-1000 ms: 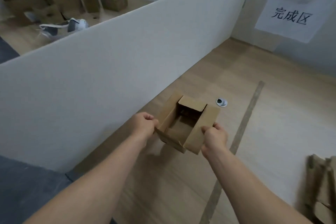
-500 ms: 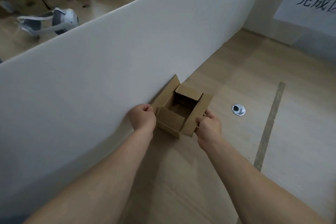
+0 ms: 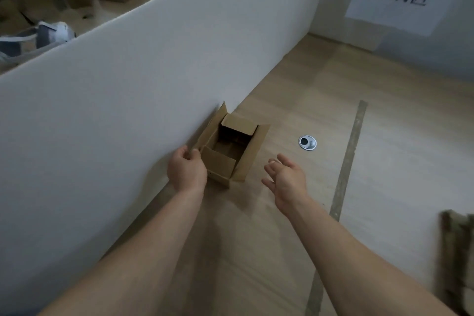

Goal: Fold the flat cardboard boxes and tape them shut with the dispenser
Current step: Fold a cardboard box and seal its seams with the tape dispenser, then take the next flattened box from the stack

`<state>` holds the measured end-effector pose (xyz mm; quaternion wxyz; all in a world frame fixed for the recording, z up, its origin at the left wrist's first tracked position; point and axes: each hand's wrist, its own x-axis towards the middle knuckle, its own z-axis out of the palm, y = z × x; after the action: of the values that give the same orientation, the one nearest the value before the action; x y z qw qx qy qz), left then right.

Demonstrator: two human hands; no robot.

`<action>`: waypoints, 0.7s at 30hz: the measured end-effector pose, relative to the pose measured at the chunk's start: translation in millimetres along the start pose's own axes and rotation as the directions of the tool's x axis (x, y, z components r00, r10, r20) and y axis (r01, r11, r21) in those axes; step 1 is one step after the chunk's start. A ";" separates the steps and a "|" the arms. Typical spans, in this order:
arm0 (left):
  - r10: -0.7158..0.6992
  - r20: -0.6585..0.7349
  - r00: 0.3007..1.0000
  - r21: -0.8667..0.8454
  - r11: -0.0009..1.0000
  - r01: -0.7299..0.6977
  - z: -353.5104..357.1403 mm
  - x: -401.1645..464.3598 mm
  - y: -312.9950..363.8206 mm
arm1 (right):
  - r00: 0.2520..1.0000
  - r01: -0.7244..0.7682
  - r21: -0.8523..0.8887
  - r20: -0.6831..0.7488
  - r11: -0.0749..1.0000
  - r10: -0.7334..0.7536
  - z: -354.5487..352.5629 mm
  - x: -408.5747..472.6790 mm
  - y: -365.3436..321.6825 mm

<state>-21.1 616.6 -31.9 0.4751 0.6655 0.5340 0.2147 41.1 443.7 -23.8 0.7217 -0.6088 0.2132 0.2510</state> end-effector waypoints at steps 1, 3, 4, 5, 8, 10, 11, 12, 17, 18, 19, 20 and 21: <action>0.016 -0.009 1.000 0.017 1.000 -0.016 -1.5 -7.2 1.5 | 1.000 0.002 0.009 0.001 1.000 -0.002 -8.3 -3.8 -1.9; 0.058 -0.024 0.998 0.041 0.998 -0.057 -4.7 -27.7 5.7 | 1.000 0.009 0.023 0.009 1.000 -0.010 -26.3 -12.0 -5.7; 0.097 -0.031 0.995 0.062 0.994 -0.095 -5.9 -40.8 7.6 | 1.000 0.013 0.029 0.018 0.999 -0.014 -36.4 -17.3 -8.0; 0.154 -0.033 0.988 0.082 0.985 -0.151 -5.8 -55.2 8.9 | 1.000 0.016 0.036 0.025 0.999 -0.017 -47.4 -22.7 -10.0; 0.345 0.025 0.938 0.104 0.932 -0.346 4.1 -106.8 12.6 | 0.998 0.043 0.040 0.038 0.998 -0.044 -88.5 -41.5 -16.2; 0.424 0.096 0.900 0.108 0.895 -0.433 17.2 -150.5 16.1 | 0.997 0.076 0.025 0.024 0.997 -0.076 -124.6 -54.9 -20.2; 0.450 0.136 0.882 0.103 0.879 -0.465 25.2 -174.5 17.2 | 0.995 0.098 0.015 0.014 0.995 -0.098 -145.4 -61.4 -21.9; 0.472 0.179 0.863 0.091 0.865 -0.493 34.4 -200.5 18.0 | 0.993 0.120 -0.001 0.001 0.993 -0.120 -168.5 -68.1 -23.7; 0.490 0.410 0.770 0.036 0.834 -0.550 87.6 -337.7 11.0 | 0.978 0.180 -0.094 -0.091 0.979 -0.189 -309.0 -113.3 -34.9; 0.478 0.447 0.756 0.024 0.839 -0.544 97.3 -363.1 8.6 | 0.972 0.193 -0.125 -0.114 0.973 -0.208 -337.6 -122.5 -37.0; 0.467 0.483 0.740 0.016 0.841 -0.541 106.0 -387.5 6.3 | 0.963 0.210 -0.173 -0.136 0.962 -0.234 -365.3 -131.0 -38.4; 0.462 0.516 0.722 0.015 0.838 -0.546 114.0 -409.7 3.4 | 0.951 0.228 -0.239 -0.155 0.944 -0.269 -391.8 -138.2 -38.8; 0.462 0.545 0.700 0.018 0.828 -0.561 121.0 -429.7 0.4 | 0.936 0.249 -0.334 -0.159 0.909 -0.315 -416.6 -145.0 -38.9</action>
<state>-69.9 174.7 8.5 0.4588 0.8607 0.1961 0.1011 -49.1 12.9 25.2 0.6198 -0.7616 0.1554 0.1082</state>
